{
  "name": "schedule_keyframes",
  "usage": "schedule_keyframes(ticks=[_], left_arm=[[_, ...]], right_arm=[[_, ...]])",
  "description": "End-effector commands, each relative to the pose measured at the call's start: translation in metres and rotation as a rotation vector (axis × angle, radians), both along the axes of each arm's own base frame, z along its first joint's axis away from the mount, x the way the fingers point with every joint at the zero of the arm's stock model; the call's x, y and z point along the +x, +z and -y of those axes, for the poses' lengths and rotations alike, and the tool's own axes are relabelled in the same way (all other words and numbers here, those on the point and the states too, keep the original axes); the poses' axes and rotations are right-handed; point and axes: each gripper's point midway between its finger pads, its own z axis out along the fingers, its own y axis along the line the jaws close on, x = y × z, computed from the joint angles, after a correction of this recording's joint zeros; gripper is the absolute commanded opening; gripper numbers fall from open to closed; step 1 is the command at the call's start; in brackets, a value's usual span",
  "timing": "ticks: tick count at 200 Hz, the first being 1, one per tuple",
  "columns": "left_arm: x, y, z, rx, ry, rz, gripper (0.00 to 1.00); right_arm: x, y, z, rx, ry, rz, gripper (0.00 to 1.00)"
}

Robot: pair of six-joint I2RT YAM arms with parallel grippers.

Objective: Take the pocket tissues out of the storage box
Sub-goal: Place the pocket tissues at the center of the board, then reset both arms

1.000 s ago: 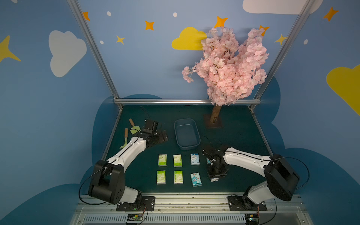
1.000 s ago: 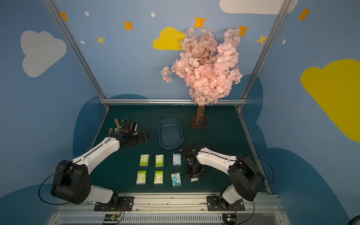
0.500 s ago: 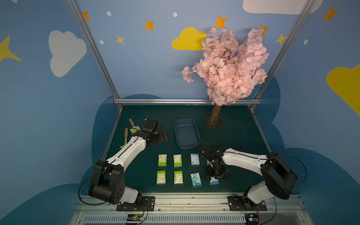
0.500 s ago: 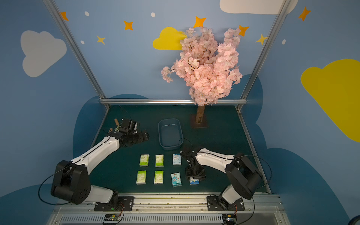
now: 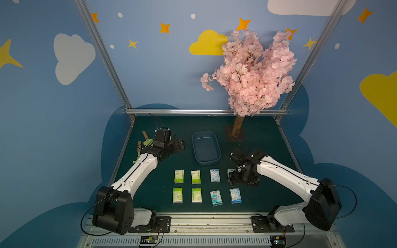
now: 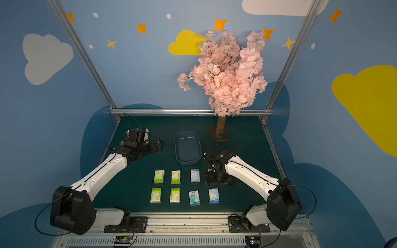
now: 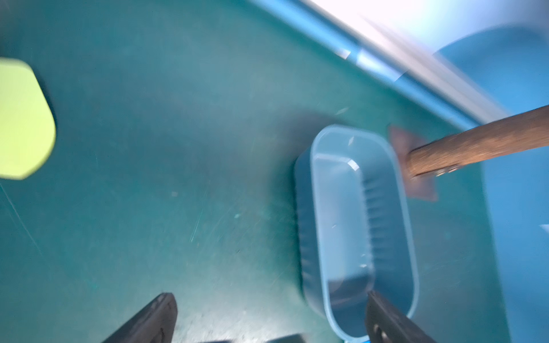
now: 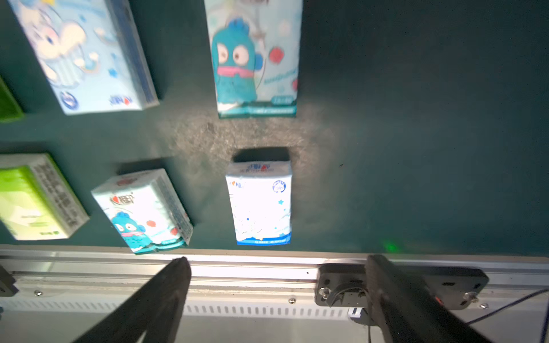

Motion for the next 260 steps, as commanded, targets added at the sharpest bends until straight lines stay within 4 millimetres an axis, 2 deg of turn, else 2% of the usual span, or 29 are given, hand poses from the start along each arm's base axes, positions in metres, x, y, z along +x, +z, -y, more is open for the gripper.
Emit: schedule_keyframes(ticks=[1, 44, 69, 89, 121, 141, 166, 208, 219, 225, 260], left_arm=[[0.005, 0.027, -0.009, 0.013, 0.018, 0.124, 1.0], [-0.002, 0.052, -0.036, 0.005, 0.111, 0.248, 1.0], [-0.011, 0.052, -0.054, -0.013, 0.181, 0.288, 1.0], [-0.017, 0.042, -0.073, 0.008, 0.258, 0.31, 1.0], [-0.03, 0.025, -0.097, 0.068, 0.356, 0.329, 1.0], [-0.039, 0.022, -0.111, 0.1, 0.415, 0.372, 1.0], [-0.052, 0.009, -0.122, 0.154, 0.453, 0.381, 1.0], [-0.063, -0.003, -0.138, 0.313, 0.454, 0.363, 1.0], [-0.065, -0.007, -0.141, 0.339, 0.458, 0.358, 1.0], [-0.066, -0.009, -0.142, 0.35, 0.456, 0.354, 1.0], [-0.069, -0.016, -0.151, 0.392, 0.49, 0.345, 1.0]], right_arm=[[0.018, 0.032, 0.021, -0.047, 0.018, 0.093, 0.98], [0.072, 0.081, 0.033, -0.018, -0.047, 0.319, 0.98], [0.095, 0.098, 0.041, 0.001, -0.086, 0.425, 0.98], [0.112, 0.1, 0.052, 0.028, -0.148, 0.503, 0.98], [0.137, 0.086, 0.069, 0.077, -0.238, 0.655, 0.98], [0.153, 0.082, 0.084, 0.04, -0.263, 0.832, 0.98], [0.163, 0.073, 0.105, -0.033, -0.262, 0.977, 0.98], [0.172, 0.029, 0.133, -0.12, -0.238, 0.902, 0.98], [0.18, 0.026, 0.139, -0.132, -0.243, 0.913, 0.98], [0.179, 0.011, 0.141, -0.138, -0.215, 0.897, 0.98], [0.202, 0.007, 0.143, -0.126, -0.147, 0.959, 0.98]])
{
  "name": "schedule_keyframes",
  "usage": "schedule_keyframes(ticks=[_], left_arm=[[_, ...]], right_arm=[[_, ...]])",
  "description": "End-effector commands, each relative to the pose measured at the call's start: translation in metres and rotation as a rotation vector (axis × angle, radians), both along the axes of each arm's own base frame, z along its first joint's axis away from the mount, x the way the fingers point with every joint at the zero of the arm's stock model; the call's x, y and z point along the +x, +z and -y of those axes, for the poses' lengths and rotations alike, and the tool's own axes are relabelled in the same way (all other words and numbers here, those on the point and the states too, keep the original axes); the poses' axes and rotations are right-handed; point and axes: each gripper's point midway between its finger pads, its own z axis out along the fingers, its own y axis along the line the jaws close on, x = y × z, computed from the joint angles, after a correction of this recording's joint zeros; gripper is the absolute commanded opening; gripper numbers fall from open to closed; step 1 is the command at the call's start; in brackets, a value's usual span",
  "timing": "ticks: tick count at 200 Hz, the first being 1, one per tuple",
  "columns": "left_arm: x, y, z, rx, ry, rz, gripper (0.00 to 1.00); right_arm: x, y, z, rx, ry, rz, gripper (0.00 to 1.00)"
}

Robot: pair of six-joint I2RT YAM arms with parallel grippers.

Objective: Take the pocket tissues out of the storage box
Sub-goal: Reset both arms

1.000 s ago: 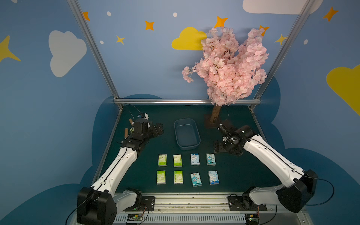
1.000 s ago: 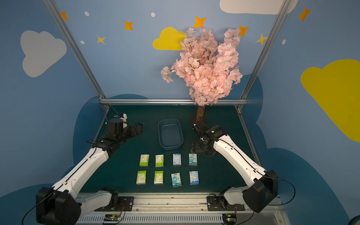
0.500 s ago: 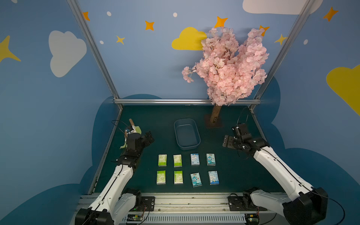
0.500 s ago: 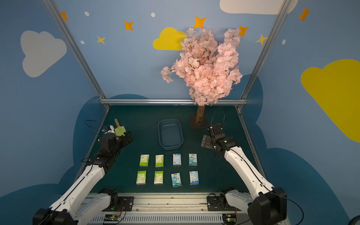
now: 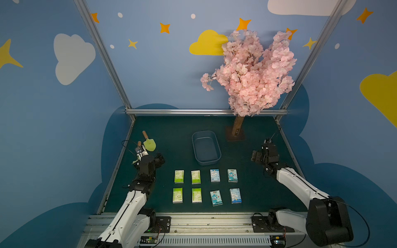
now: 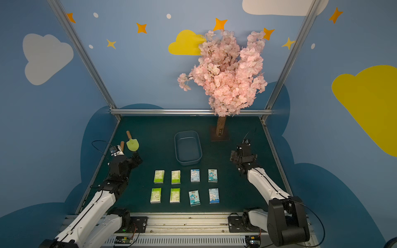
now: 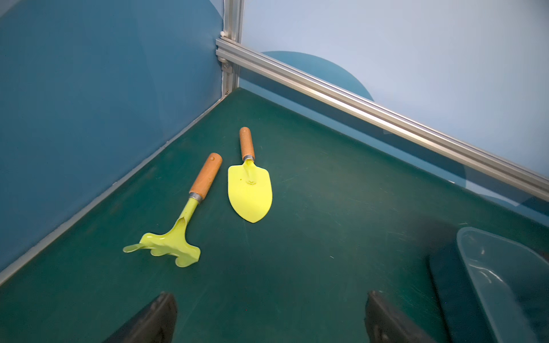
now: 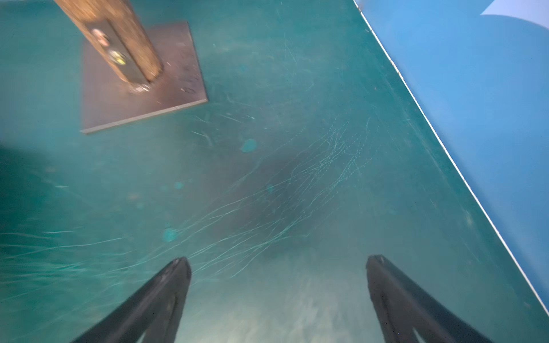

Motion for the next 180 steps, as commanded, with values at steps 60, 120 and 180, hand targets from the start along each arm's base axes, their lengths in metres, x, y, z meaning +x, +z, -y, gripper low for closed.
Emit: schedule_keyframes(ticks=[60, 120, 180], left_arm=[[-0.004, 0.002, -0.021, 0.072, 0.079, 0.016, 1.0], [-0.009, -0.006, -0.032, 0.086, 0.085, -0.027, 1.0], [0.012, -0.029, -0.036, 0.158, 0.023, -0.073, 1.0]], right_arm=[[0.041, 0.009, -0.003, -0.036, 0.172, 0.232, 0.98], [0.047, -0.017, 0.0, 0.08, 0.222, 0.305, 0.98], [0.046, -0.021, -0.003, 0.066, 0.24, 0.236, 0.98]])
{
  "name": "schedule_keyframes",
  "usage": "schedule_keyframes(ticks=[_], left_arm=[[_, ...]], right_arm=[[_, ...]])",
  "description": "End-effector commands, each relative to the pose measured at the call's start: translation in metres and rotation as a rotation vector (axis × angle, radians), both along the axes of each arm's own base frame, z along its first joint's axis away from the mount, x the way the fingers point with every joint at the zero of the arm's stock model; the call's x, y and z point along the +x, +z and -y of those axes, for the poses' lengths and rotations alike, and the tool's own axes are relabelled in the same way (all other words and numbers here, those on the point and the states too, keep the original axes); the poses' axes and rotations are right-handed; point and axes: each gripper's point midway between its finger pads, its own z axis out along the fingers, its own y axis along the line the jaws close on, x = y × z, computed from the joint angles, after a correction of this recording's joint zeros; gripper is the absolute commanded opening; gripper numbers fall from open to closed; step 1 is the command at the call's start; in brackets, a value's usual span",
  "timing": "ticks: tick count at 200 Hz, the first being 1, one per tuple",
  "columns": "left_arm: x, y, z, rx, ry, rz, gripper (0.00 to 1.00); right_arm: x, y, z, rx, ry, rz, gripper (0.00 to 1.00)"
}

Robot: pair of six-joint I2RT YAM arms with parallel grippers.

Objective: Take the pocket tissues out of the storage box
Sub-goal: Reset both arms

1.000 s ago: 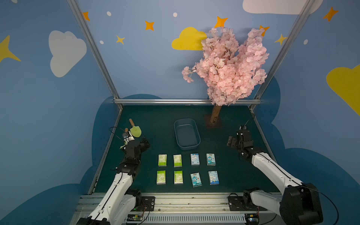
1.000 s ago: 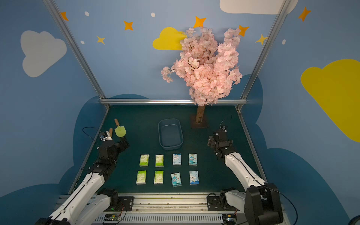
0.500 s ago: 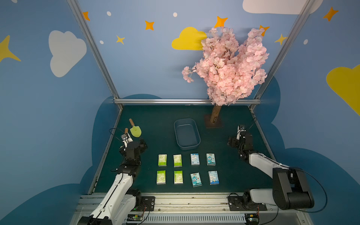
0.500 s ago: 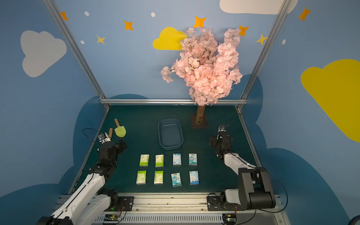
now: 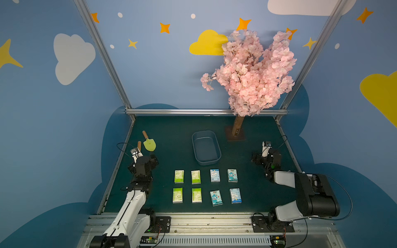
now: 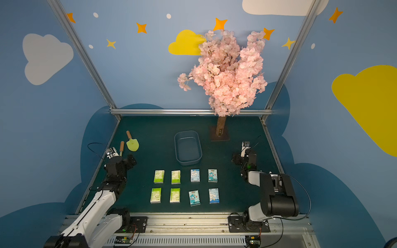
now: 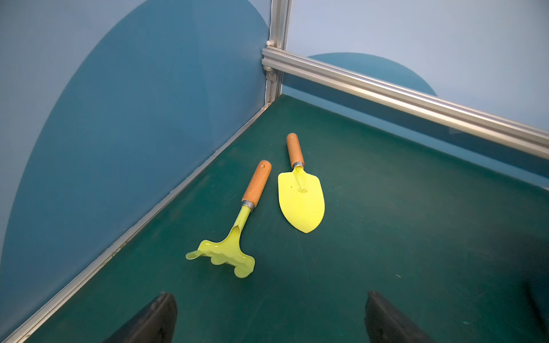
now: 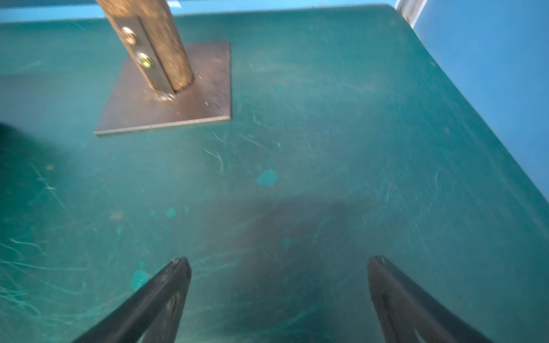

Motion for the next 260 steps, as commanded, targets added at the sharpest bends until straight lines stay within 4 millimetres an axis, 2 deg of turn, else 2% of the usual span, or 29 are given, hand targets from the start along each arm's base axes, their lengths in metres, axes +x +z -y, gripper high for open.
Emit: schedule_keyframes(ticks=[1, 60, 105, 134, 166, 192, 210, 233, 251, 260], left_arm=[[0.015, -0.005, 0.004, 0.045, -0.06, -0.01, 1.0], [0.04, -0.019, 0.004, 0.112, -0.093, 0.014, 1.0], [0.064, -0.02, 0.028, 0.099, -0.25, 0.027, 1.0], [0.067, -0.017, 0.042, 0.062, -0.32, 0.105, 1.0], [0.074, -0.031, 0.039, 0.059, -0.298, 0.107, 1.0], [0.078, -0.032, 0.043, 0.057, -0.324, 0.085, 1.0], [0.078, -0.04, 0.045, 0.056, -0.335, 0.075, 1.0], [0.085, -0.043, 0.048, 0.077, -0.356, 0.12, 1.0], [0.088, -0.05, 0.05, 0.05, -0.366, 0.022, 1.0], [0.089, -0.049, 0.05, 0.057, -0.363, 0.049, 1.0]], right_arm=[[0.006, 0.014, -0.003, 0.001, 0.02, 0.042, 0.98], [0.006, 0.014, -0.003, 0.001, 0.02, 0.041, 0.98], [0.007, 0.015, -0.003, -0.003, 0.019, 0.042, 0.98], [0.007, 0.014, -0.004, -0.005, 0.02, 0.04, 0.98], [0.006, 0.014, -0.004, -0.006, 0.019, 0.04, 0.98], [0.006, 0.014, -0.004, -0.006, 0.019, 0.042, 0.98], [0.007, 0.015, -0.004, -0.006, 0.018, 0.041, 0.98], [0.007, 0.015, -0.004, -0.005, 0.018, 0.042, 0.98], [0.007, 0.014, -0.003, -0.006, 0.018, 0.042, 0.98], [0.007, 0.015, -0.004, -0.006, 0.018, 0.044, 0.98]])
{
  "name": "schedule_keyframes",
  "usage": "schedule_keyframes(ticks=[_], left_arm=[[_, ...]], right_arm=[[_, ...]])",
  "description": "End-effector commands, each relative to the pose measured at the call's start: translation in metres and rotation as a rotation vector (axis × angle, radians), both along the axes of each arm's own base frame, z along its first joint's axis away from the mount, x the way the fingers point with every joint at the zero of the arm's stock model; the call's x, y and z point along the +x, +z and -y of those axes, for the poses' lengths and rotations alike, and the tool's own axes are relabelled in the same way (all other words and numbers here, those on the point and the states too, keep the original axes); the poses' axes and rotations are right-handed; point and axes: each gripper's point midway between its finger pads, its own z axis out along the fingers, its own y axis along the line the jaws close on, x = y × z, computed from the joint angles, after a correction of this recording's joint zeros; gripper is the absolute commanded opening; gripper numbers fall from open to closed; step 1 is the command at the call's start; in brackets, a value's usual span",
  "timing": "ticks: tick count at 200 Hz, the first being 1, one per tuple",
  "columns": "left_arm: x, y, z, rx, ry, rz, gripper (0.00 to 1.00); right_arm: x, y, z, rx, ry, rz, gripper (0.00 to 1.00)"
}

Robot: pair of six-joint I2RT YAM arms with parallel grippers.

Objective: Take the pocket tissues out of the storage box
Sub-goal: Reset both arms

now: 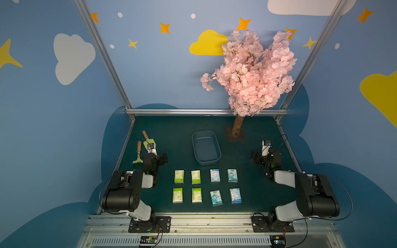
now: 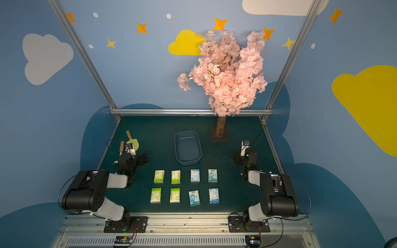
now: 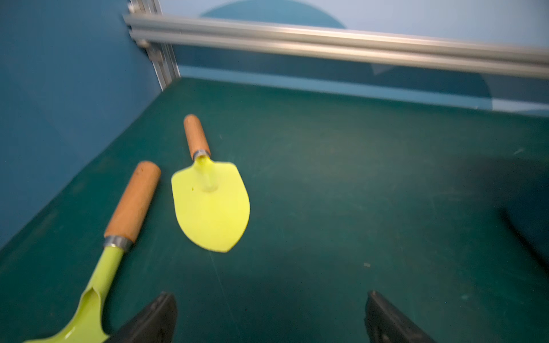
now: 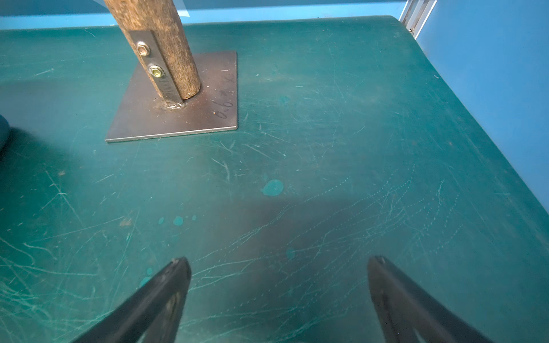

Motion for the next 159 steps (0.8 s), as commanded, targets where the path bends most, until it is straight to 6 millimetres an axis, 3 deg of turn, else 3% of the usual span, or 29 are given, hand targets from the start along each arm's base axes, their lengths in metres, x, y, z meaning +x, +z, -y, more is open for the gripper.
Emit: schedule_keyframes(ticks=[1, 159], left_arm=[[0.0118, 0.0146, 0.0047, 0.008, -0.028, 0.041, 1.0], [0.0112, 0.015, 0.0071, 0.02, -0.037, 0.024, 1.0]], right_arm=[[0.0062, 0.0129, -0.0014, -0.004, 0.006, 0.038, 0.98], [0.006, 0.013, -0.002, -0.008, 0.007, 0.038, 0.98]])
